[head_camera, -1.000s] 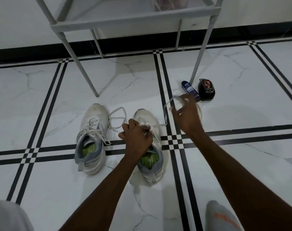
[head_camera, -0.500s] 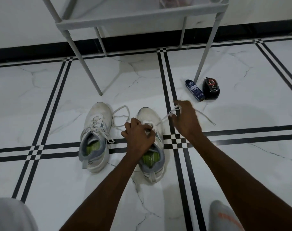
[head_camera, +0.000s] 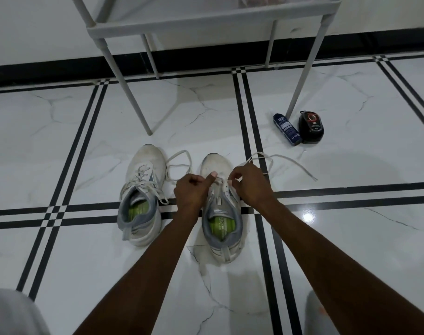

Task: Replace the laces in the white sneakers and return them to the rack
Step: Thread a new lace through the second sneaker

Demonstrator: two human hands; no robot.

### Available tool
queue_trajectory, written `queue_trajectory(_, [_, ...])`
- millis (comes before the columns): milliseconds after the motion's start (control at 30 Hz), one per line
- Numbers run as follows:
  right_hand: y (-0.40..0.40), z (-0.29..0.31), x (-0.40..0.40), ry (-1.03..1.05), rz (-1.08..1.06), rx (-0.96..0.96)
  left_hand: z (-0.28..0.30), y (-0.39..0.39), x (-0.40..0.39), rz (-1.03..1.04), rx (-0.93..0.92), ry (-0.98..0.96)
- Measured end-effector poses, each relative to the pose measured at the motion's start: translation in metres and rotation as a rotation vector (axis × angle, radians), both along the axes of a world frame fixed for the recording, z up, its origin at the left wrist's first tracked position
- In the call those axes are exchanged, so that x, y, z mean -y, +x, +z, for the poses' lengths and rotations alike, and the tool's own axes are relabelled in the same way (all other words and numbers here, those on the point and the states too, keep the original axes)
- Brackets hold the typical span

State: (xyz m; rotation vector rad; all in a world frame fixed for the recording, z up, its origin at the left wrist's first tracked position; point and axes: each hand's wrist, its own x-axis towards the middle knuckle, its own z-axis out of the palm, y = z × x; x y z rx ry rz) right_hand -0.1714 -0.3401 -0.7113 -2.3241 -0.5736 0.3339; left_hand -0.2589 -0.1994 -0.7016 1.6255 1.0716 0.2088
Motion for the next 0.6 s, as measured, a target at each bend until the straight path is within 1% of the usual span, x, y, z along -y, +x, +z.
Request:
queue_trajectory(100, [0.001, -0.002, -0.001, -0.017, 0.012, 0.009, -0.002, 0.005, 0.001, 0.029, 0.023, -0.068])
queue_trajectory(233, [0.003, -0.001, 0.004, -0.073, -0.009, -0.005, -0.008, 0.003, 0.003, -0.006, 0.065, 0.098])
queue_trajectory(333, [0.002, 0.004, 0.003, -0.095, -0.039, -0.032, -0.011, 0.003, 0.005, -0.039, 0.075, 0.155])
queue_trajectory(433, [0.002, 0.004, 0.003, -0.089, -0.054, -0.025, -0.010, 0.003, 0.010, -0.068, 0.050, 0.185])
queue_trajectory(600, [0.004, 0.006, 0.003, -0.064, -0.084, -0.083, -0.010, 0.005, 0.010, -0.081, 0.032, 0.165])
